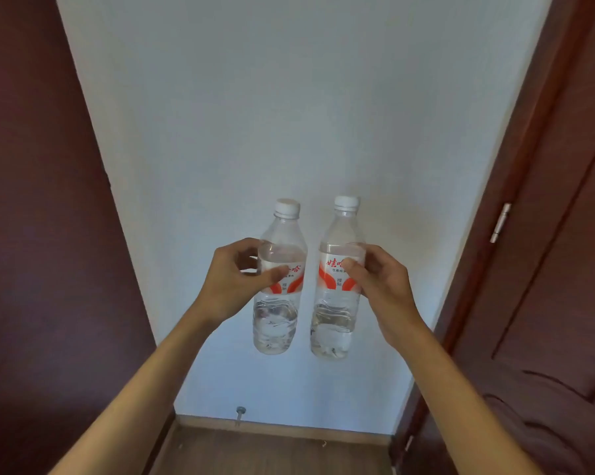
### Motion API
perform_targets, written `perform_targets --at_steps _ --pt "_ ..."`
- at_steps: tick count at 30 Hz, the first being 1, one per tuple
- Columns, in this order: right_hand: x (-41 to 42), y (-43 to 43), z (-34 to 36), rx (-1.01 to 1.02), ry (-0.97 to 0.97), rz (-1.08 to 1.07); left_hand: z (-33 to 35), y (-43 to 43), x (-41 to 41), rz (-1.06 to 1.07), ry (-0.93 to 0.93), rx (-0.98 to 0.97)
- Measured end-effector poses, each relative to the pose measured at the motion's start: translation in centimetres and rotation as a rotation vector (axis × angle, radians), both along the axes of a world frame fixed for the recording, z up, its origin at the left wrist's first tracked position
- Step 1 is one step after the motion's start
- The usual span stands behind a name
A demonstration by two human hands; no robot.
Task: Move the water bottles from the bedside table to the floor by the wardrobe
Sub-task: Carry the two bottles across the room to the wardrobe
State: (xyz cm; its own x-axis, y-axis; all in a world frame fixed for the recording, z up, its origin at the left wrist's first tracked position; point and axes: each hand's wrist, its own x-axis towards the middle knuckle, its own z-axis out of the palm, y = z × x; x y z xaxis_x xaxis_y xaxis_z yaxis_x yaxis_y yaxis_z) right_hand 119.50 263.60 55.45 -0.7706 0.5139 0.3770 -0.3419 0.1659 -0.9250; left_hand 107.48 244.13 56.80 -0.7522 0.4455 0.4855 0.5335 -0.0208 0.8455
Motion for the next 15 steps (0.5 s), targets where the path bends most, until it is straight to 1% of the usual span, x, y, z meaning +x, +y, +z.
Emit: perform_targets --at_steps 6,12,15 --pt "-6.9 0.4 -0.5 0.026 -0.036 0.221 -0.9 -2.1 -1.7 0.212 0.001 -0.017" --pt "-11.9 -0.5 -1.4 0.090 -0.066 0.448 -1.9 -4.6 -1.2 0.393 -0.040 0.077" --pt "-13.7 -2.1 -1.9 0.119 -0.036 0.544 -2.4 -6.3 0.0 0.478 -0.052 0.103"
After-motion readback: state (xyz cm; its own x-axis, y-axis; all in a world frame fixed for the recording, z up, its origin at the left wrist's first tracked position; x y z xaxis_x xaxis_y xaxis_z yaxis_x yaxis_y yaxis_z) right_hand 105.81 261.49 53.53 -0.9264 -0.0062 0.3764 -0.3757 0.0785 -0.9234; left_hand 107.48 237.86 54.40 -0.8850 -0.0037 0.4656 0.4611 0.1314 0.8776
